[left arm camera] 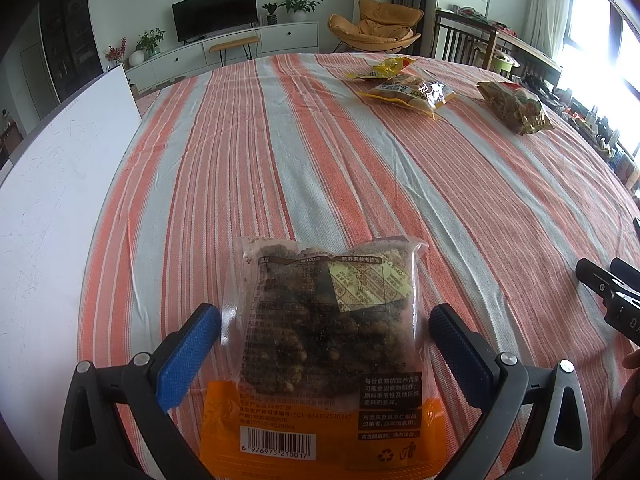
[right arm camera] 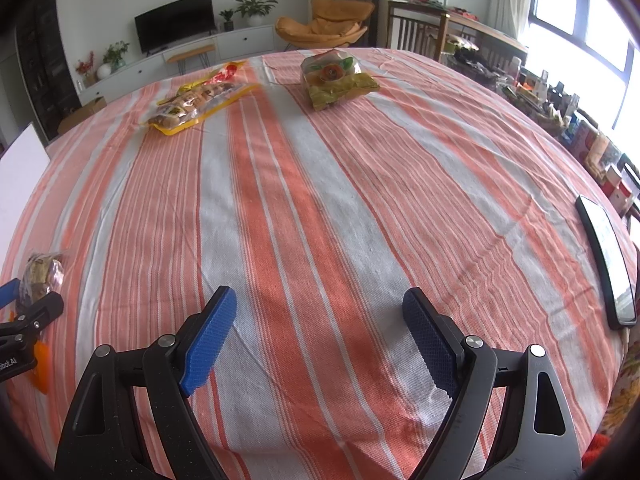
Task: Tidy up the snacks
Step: 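Hold the orange-labelled bag lifted in the left tool, then grasp the gold-and-red ball packet with the right tool while the left tool holds the orange bag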
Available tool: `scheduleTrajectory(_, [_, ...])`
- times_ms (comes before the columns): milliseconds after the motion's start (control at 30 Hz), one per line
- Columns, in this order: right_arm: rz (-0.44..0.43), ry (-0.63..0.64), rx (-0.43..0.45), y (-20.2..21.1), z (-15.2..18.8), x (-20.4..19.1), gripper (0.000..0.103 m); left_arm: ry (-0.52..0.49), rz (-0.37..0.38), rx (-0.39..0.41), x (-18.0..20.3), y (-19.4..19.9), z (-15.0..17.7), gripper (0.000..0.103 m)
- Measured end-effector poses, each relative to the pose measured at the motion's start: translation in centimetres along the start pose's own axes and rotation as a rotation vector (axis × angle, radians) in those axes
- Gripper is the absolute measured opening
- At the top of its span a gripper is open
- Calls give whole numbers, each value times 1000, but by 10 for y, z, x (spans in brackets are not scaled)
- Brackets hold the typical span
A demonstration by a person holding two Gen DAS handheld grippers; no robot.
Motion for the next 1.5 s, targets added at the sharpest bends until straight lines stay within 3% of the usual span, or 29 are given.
scheduleTrajectory(167, [-28,-77,32,6,-14,16,86,0,0,0,0,0,0,103])
scheduleTrajectory(267, [9,-93,117,9,-52,32,86,0,0,0,0,0,0,103])
scheduleTrajectory(400, [106,23,135,-17,-126,40,86,0,0,0,0,0,0,103])
scheduleTrajectory(567, [162,157,37,-88,-189,31,86,0,0,0,0,0,0,103])
scheduleTrajectory(700, [168,194,-70,-133,-204,29,85,0,-1,0,0,0,0,103])
scheduleTrajectory(733, [142,195,-110,-144,-202,29,83,0,-1,0,0,0,0,103])
scheduleTrajectory(767, [111,181,-123,-147,-199,33,75,0,0,0,0,0,0,103])
scheduleTrajectory(900, [50,92,-76,-125,-182,45,70,0,0,0,0,0,0,103])
scheduleTrajectory(1067, [-76,5,-27,-57,-132,38,70,0,0,0,0,0,0,103])
scheduleTrajectory(1200, [-156,10,12,0,-71,2,70,0,0,0,0,-1,0,103])
scheduleTrajectory(1333, [-128,70,17,7,-34,-27,73,0,0,0,0,0,0,103])
scheduleTrajectory(1500, [-99,110,-11,-6,-23,-35,81,0,0,0,0,-1,0,103])
Point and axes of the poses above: each gripper's, at about its wrist camera, not at the fingertips, and y roughly against the way its jaws point, x to its right, z to its underside, the point moved 2 cm from there along -y, roughly the way its jaws point, and after that the axes turned 10 degrees about y, right-handed, at the moved point
